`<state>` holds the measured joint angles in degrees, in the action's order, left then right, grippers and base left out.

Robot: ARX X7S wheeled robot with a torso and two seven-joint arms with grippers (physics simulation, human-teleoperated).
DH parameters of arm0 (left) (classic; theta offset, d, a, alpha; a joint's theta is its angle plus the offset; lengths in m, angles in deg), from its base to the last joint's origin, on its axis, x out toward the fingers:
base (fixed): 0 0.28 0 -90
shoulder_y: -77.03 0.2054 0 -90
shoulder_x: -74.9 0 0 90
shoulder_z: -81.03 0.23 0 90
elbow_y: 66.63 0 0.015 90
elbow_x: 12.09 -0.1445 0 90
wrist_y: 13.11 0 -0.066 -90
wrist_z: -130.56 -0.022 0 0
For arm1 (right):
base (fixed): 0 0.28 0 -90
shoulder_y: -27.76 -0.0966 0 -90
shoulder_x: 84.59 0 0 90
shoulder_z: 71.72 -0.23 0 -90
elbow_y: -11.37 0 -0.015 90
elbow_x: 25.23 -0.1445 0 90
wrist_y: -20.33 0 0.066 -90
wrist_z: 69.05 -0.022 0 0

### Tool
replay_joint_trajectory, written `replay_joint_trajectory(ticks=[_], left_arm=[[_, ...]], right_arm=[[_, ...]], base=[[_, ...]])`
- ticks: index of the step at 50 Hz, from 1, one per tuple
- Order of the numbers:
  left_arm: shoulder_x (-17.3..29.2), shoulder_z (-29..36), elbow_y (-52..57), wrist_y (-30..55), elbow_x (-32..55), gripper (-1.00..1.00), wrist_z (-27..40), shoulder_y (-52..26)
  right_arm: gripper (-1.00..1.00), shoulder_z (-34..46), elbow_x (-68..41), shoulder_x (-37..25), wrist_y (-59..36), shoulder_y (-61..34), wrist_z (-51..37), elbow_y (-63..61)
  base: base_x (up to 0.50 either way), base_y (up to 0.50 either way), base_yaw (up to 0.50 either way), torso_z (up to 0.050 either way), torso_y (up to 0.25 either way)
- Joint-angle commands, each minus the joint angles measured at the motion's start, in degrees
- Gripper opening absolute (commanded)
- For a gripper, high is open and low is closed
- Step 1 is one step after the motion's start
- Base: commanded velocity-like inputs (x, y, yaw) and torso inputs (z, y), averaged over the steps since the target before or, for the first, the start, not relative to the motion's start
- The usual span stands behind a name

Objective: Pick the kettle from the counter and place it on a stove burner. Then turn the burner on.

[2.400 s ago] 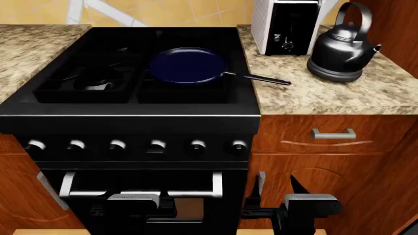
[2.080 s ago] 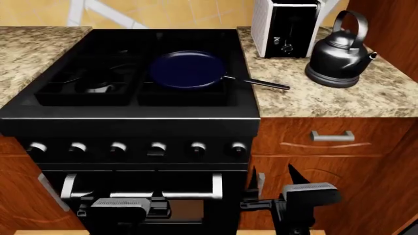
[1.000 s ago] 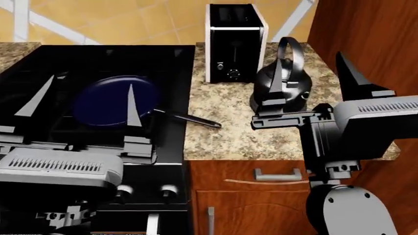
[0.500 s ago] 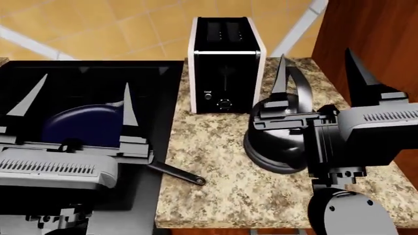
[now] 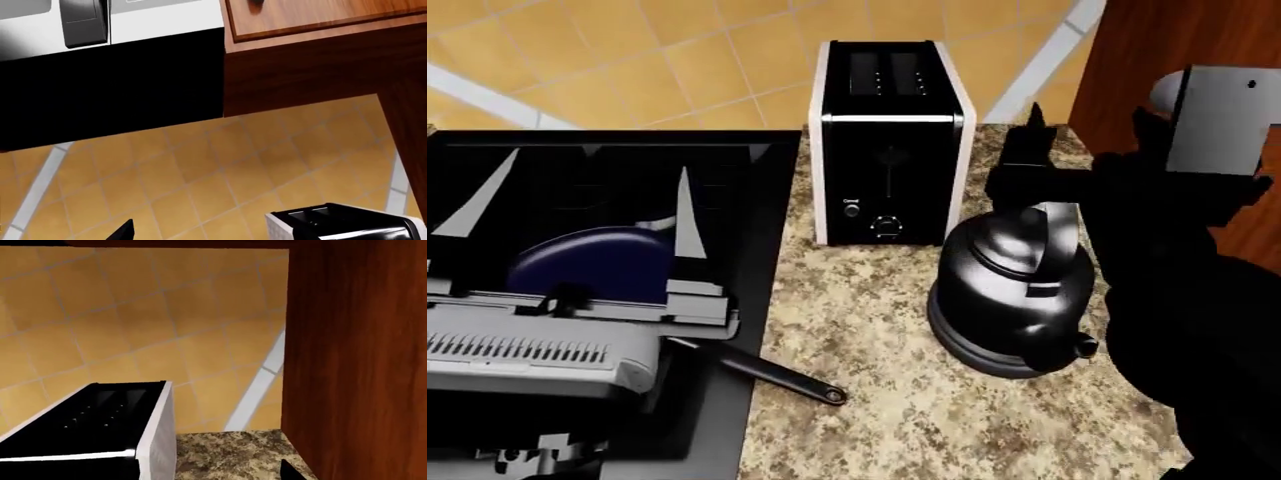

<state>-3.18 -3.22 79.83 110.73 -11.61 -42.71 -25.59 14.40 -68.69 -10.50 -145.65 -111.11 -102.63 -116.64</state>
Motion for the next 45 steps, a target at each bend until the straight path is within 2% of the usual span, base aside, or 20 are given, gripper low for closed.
replay_joint_trajectory(ticks=[1, 6, 10, 18, 31, 45], left_arm=[[0.23, -1.76, 2.53, 1.69, 1.80, 1.00, 0.20, -0.13], [0.44, -1.92, 2.74, 1.78, 2.20, 1.00, 0.44, -0.13], [0.67, -1.93, 3.13, 1.92, 2.55, 1.00, 0.76, -0.03], [2.64, -1.68, 3.49, 1.74, 4.81, 1.00, 3.27, -0.14], [11.35, 1.58, 3.45, 0.29, 12.92, 1.00, 14.21, -1.38], [16.99, 3.64, 3.30, -1.86, 17.67, 1.00, 21.03, -2.27]], right_arm=[[1.00, 0.98, -57.05, -9.56, -11.49, -13.78, -37.28, 17.23], [1.00, 6.31, -68.17, -13.43, -8.17, -15.57, -44.16, 22.47], [1.00, 8.14, -71.76, -15.51, -6.45, -15.94, -46.00, 24.32], [1.00, 9.69, -70.02, -17.13, -6.50, -17.42, -45.44, 27.01], [1.00, 9.27, -62.93, -16.83, -6.28, -15.74, -39.80, 28.36], [1.00, 10.58, -59.06, -15.54, -5.65, -13.85, -34.44, 28.60]], base=[[0.00, 0.00, 0.00, 0.000, 0.000], [0.00, 0.00, 0.00, 0.000, 0.000], [0.00, 0.00, 0.00, 0.000, 0.000], [0.00, 0.00, 0.00, 0.000, 0.000], [0.00, 0.00, 0.00, 0.000, 0.000], [0.00, 0.00, 0.00, 0.000, 0.000]])
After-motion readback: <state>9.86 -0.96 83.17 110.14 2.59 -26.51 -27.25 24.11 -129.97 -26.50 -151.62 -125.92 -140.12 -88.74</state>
